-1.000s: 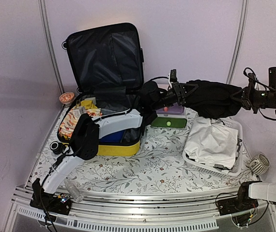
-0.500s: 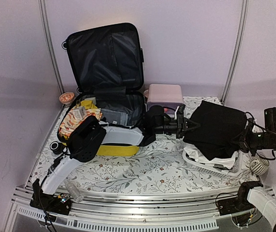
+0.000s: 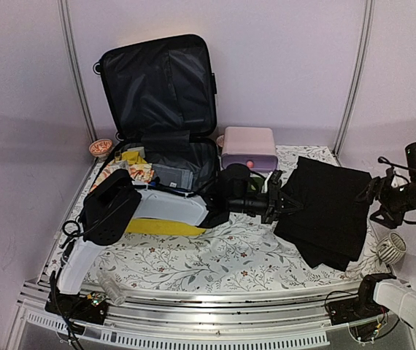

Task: Open, take out, and arrange the luggage
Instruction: Place the clothes in the bin, then pick up the makeup from the opened luggage.

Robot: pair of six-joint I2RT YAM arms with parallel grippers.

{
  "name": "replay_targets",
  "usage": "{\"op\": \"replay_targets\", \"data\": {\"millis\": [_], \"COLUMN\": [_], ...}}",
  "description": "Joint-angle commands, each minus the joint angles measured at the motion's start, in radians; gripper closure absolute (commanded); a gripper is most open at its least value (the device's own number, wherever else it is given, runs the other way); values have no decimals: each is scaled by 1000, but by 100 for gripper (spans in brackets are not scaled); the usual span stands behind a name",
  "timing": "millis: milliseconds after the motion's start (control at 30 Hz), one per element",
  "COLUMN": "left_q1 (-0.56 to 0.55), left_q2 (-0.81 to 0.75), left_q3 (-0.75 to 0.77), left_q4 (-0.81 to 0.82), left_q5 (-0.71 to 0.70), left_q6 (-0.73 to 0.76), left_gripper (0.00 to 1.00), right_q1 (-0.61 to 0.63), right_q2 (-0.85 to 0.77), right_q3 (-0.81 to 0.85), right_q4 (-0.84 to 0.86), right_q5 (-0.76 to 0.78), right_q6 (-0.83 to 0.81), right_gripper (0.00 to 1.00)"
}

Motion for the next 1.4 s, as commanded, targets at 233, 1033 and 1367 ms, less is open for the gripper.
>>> {"op": "replay_targets", "data": {"millis": [233, 1033, 1367], "left_q1": [-39, 206, 493], "left_q2": [-30, -642, -828], "left_q3": [87, -284, -370], "left_q4": [-191, -868, -1237], "left_q5": [-54, -565, -837], "left_q6": [153, 650, 808], "left_gripper": [83, 2, 4], "right_q1": [-3, 11, 58], "right_q2": [155, 333, 272], "right_q3": [268, -633, -253], "right_q4": [146, 1077, 872], "right_q5": [-87, -398, -314], "right_q6": [-139, 107, -19], "right_gripper": [36, 99, 88]}}
